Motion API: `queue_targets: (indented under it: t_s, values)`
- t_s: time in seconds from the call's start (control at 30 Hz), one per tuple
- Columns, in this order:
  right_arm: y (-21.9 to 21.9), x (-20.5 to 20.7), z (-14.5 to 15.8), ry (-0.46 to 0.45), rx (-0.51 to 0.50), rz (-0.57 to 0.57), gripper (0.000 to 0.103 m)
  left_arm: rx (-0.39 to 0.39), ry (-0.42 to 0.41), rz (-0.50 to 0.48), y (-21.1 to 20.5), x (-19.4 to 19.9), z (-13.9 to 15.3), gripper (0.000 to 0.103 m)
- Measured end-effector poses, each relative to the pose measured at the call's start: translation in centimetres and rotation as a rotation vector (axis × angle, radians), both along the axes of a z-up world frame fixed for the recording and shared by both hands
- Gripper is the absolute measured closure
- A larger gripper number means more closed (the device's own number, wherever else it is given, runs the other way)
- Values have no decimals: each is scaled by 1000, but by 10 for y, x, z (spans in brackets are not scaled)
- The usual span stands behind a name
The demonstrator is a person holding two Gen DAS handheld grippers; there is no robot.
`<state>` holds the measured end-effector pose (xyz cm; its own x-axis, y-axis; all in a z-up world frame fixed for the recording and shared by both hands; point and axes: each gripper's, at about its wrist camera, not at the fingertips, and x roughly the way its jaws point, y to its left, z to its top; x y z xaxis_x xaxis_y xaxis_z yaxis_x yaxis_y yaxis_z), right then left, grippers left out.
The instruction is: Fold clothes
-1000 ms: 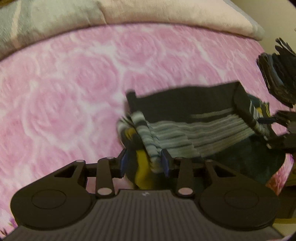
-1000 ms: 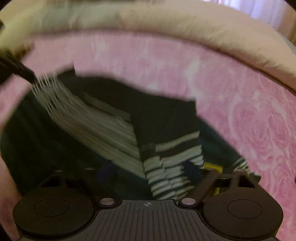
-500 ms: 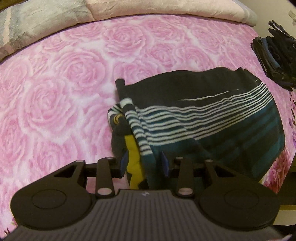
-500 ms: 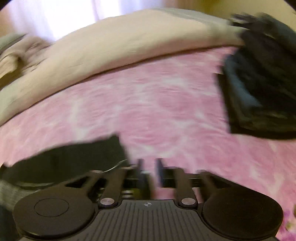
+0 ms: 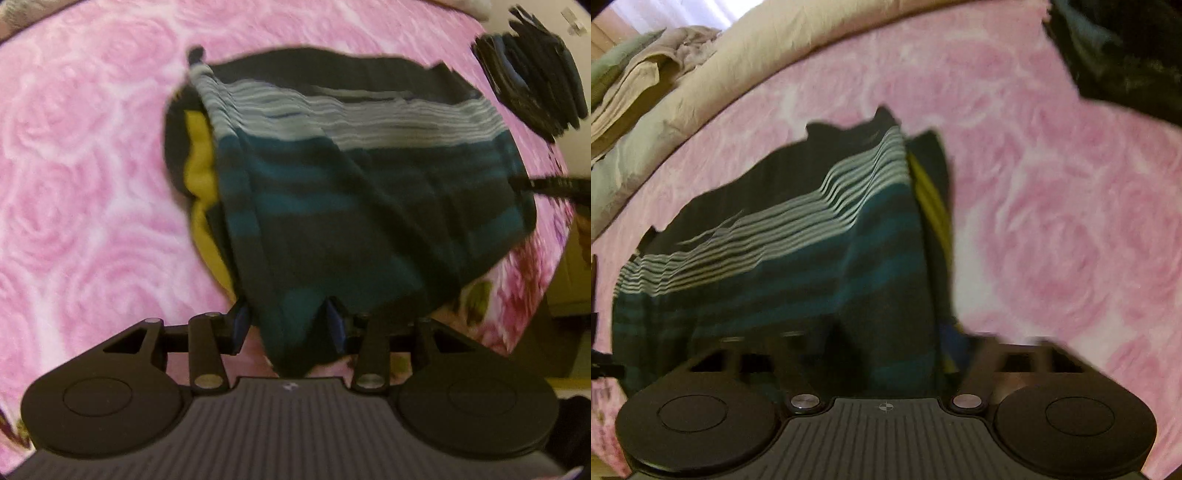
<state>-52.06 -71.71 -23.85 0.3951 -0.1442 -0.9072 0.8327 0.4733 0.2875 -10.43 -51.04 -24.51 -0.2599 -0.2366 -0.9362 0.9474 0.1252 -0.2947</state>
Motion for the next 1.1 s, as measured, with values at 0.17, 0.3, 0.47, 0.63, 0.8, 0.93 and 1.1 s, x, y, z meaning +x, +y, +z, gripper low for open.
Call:
queue_targets:
  t_s: [0.17, 0.3, 0.47, 0.63, 0.8, 0.93, 1.1]
  values:
    - [-2, 3, 11, 50, -52, 8, 92, -46, -59, -117, 12, -4, 14, 97]
    - [-1, -4, 21, 85, -90, -4, 92, -88, -123, -175, 20, 10, 31, 96]
    - [24, -11, 20, 30, -42, -105, 83, -113, -228, -309, 42, -12, 39, 94]
    - [56, -19, 15, -30, 27, -216, 21, -178, -370, -486, 81, -43, 43, 80]
    - [88, -26, 9, -90, 95, -327, 21, -348, -490, -728, 97, -80, 40, 70]
    - [96, -40, -11, -202, 162, -545, 21, -408, -523, -820, 77, -93, 22, 70]
    - [78, -53, -39, -357, 179, -703, 46, -277, -503, -796, 45, -85, -2, 70]
